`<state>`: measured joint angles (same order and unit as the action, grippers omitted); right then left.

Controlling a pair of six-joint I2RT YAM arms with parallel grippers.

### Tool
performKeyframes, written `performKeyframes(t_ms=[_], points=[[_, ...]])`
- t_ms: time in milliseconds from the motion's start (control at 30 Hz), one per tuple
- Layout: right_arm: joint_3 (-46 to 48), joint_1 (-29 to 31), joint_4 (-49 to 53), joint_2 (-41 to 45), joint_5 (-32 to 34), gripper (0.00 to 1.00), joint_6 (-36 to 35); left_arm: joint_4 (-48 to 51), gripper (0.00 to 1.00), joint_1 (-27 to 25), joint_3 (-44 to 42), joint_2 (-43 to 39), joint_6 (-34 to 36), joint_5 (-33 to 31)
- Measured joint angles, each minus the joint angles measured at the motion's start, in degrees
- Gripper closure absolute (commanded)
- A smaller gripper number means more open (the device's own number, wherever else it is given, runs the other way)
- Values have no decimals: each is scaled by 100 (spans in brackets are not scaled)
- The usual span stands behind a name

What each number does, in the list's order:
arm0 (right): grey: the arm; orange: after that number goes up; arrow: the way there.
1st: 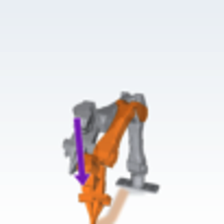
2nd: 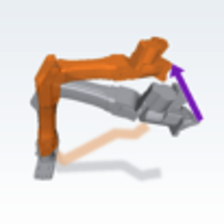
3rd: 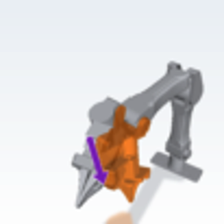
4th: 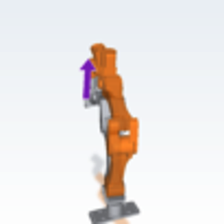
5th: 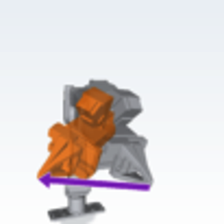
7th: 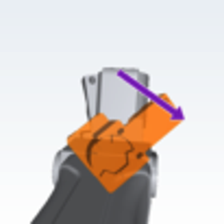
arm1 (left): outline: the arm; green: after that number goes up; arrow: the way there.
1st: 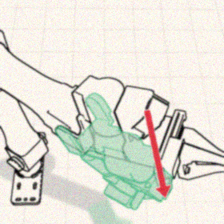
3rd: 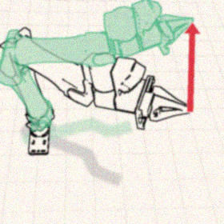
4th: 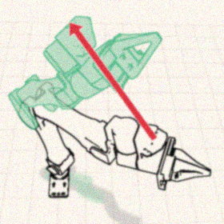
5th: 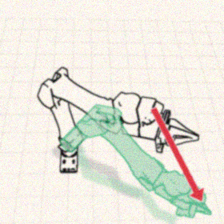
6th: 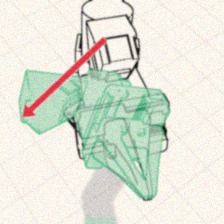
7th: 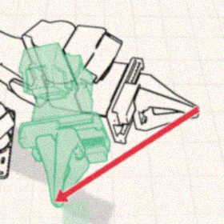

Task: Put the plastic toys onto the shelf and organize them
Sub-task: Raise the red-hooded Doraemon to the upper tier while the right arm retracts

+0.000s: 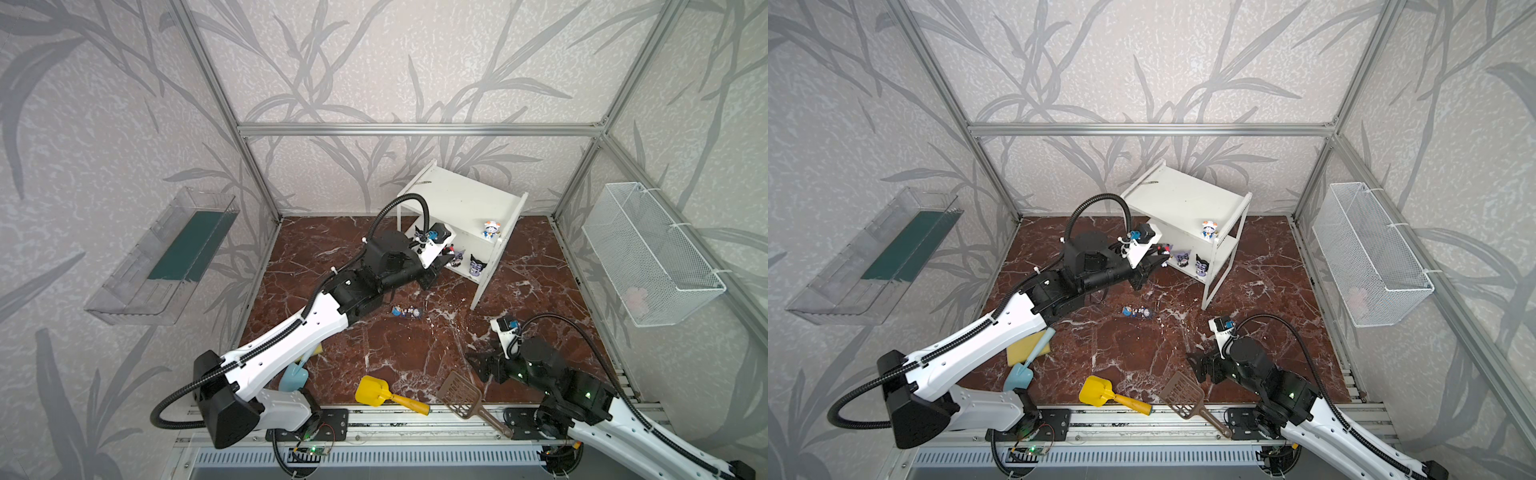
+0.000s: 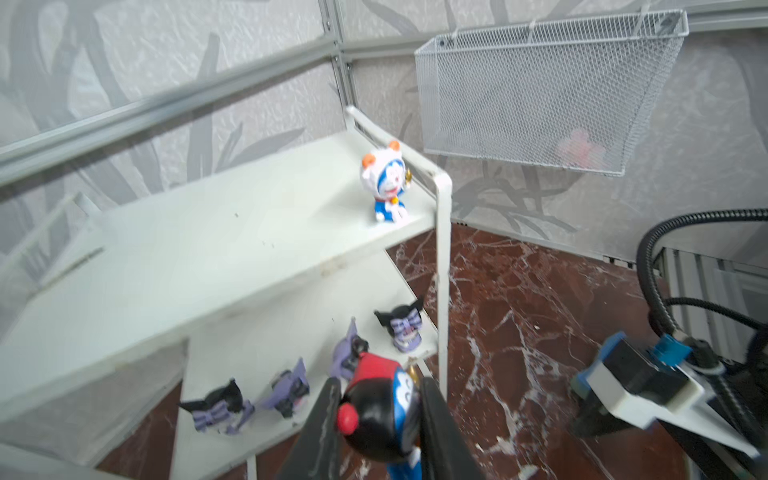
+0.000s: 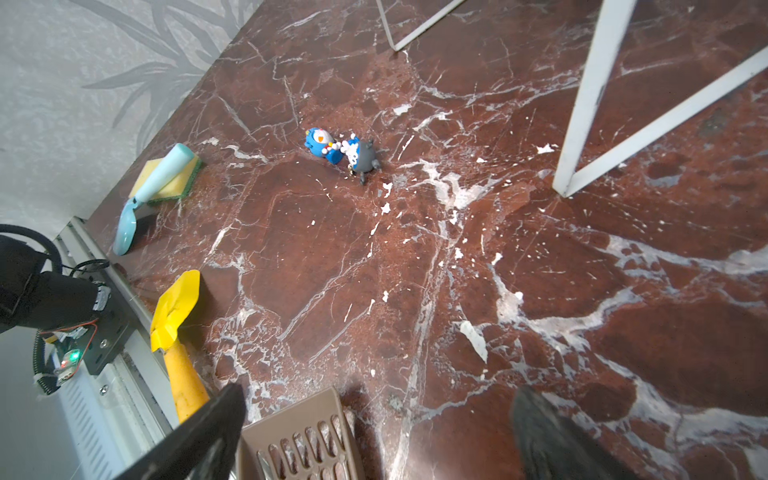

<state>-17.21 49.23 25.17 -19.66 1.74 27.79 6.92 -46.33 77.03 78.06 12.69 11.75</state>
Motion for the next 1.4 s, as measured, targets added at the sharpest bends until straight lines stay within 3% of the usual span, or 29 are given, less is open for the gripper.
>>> performKeyframes(t_ms=[200, 333, 500, 700, 1067, 1400], points=[[-621, 0, 431, -94, 24, 1, -280, 129, 75, 153, 887, 654, 575, 323], [-1464, 0, 796, -638, 192, 1, -396, 260, 76, 186, 1401, 1086, 909, 527], [-2341, 2, 1239, -1239, 334, 1, -601, 251, 79, 212, 1628, 1421, 1281, 769], [-2916, 0, 1648, -1200, 433, 1, -968, 297, 79, 306, 2085, 1888, 1526, 1029], [-3729, 0, 2371, -1082, 595, 1, -1563, 160, 81, 710, 2430, 2105, 1469, 1652], [-4030, 0, 2708, -861, 420, 1, -1974, -313, 83, 1150, 2430, 2352, 1051, 2855]])
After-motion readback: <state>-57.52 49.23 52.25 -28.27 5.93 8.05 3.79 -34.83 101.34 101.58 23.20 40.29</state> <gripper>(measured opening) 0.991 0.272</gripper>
